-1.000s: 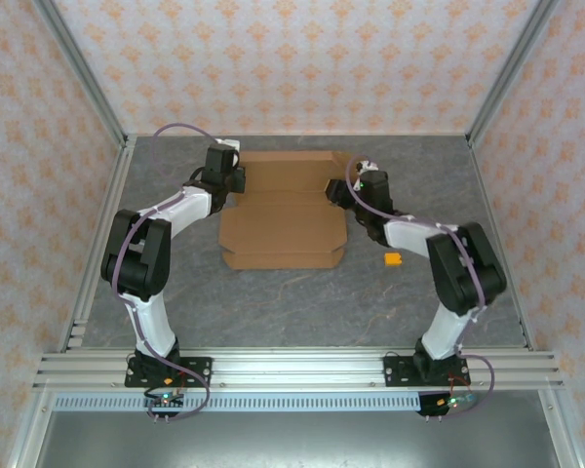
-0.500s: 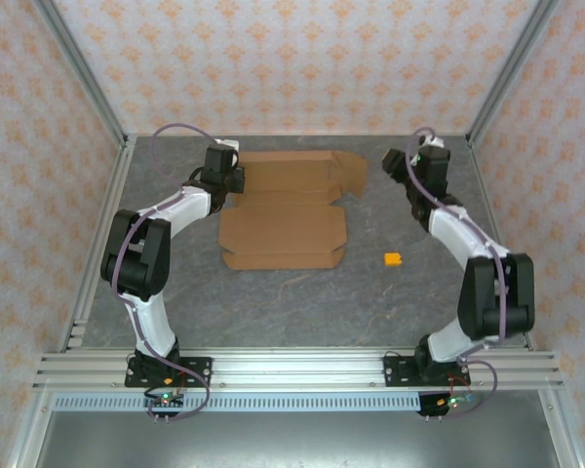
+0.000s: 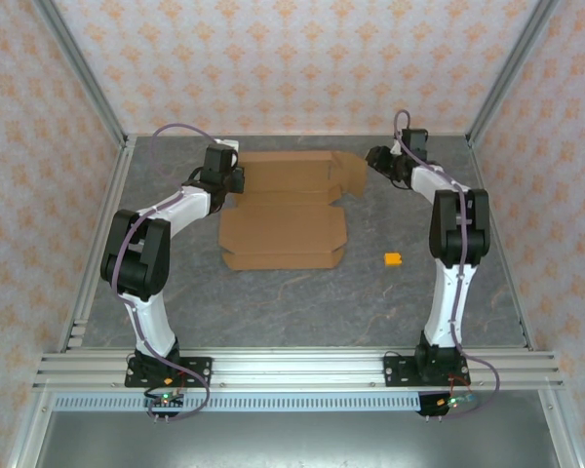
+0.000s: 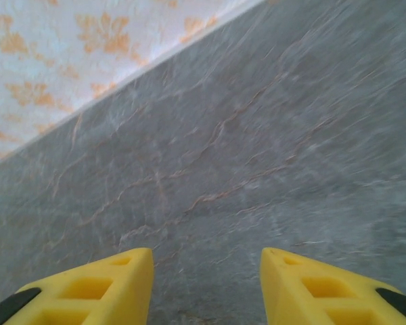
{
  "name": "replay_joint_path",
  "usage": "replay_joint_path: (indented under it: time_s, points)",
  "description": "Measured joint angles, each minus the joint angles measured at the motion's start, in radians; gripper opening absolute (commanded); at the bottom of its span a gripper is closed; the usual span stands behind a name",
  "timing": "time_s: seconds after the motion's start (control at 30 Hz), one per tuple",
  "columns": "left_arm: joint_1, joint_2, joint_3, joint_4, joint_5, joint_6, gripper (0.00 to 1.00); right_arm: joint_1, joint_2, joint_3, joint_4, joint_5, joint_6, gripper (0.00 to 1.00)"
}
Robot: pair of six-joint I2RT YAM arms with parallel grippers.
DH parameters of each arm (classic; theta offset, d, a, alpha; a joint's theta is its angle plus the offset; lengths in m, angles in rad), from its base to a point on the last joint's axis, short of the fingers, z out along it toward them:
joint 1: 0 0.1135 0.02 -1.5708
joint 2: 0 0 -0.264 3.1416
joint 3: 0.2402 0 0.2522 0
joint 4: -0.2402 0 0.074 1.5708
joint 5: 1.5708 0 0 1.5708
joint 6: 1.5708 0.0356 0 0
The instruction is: Fold the paper box
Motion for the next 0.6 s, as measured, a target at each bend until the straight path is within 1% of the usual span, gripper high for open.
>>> replay_joint_path:
  time_s: [0.1, 0.3, 0.47, 0.6]
  points:
    - [0.000, 0.000, 0.000, 0.000, 0.000, -0.001, 0.00, 0.004, 0.038, 0.042, -0.030, -0.084, -0.010, 0.44]
    - [0.000, 0.000, 0.000, 0.000, 0.000, -0.002, 0.00, 0.021, 0.040, 0.056, -0.086, -0.190, -0.054, 0.43]
    - [0.000, 0.000, 0.000, 0.000, 0.001, -0.002, 0.00, 0.026, 0.038, 0.033, -0.097, -0.240, -0.076, 0.43]
    - [0.000, 0.000, 0.000, 0.000, 0.000, -0.006, 0.00, 0.026, 0.005, -0.038, -0.098, -0.261, -0.086, 0.43]
